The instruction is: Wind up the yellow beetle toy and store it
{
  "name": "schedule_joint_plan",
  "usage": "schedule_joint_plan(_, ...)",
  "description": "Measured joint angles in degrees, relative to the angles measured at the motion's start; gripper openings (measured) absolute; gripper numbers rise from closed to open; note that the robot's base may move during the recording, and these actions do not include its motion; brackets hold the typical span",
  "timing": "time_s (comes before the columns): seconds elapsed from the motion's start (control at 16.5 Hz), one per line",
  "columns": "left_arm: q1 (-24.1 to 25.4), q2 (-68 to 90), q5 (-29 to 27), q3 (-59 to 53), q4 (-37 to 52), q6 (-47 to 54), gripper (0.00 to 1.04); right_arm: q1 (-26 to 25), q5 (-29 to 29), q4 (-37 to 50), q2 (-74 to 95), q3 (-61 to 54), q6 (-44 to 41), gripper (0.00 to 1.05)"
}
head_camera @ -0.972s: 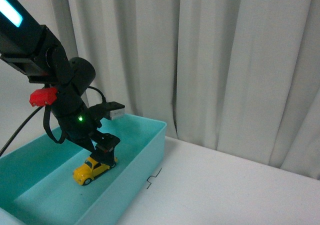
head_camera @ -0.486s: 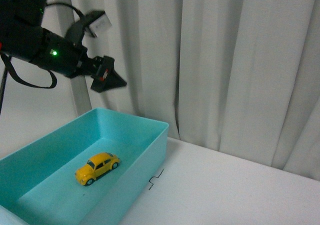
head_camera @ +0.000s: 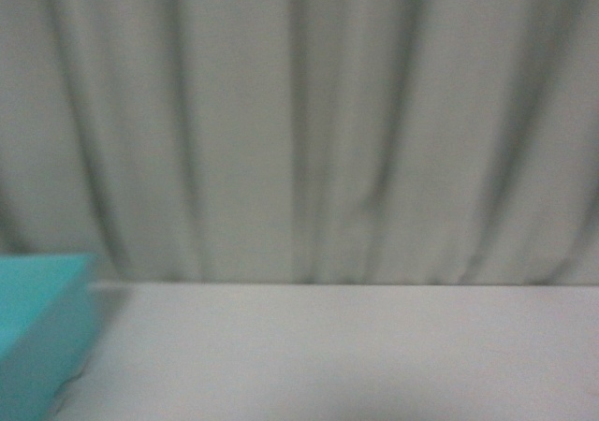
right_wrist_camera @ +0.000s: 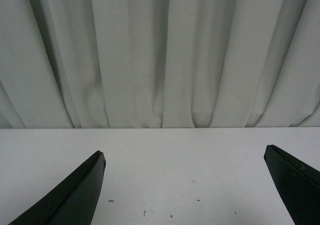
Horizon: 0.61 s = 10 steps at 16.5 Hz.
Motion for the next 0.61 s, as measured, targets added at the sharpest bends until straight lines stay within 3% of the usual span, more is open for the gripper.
schedule_joint_plan(0.36,-5.5,-12.7,-5.5,-6.9,-4.4,-0.1,0.02,0.0,0.1,0.0,0.0,0.0,0.0,0.98)
schedule_joint_plan(0.49,-11.0,-17.4,-10.7,-8.6,-7.4,-0.2,0.02,0.0,0.1,0.0,0.0,0.0,0.0,0.98)
schedule_joint_plan(0.61,-11.0,-20.9,-11.3,-9.7,-10.1,-0.2,0.02,0.0,0.1,0.0,0.0,0.0,0.0,0.98)
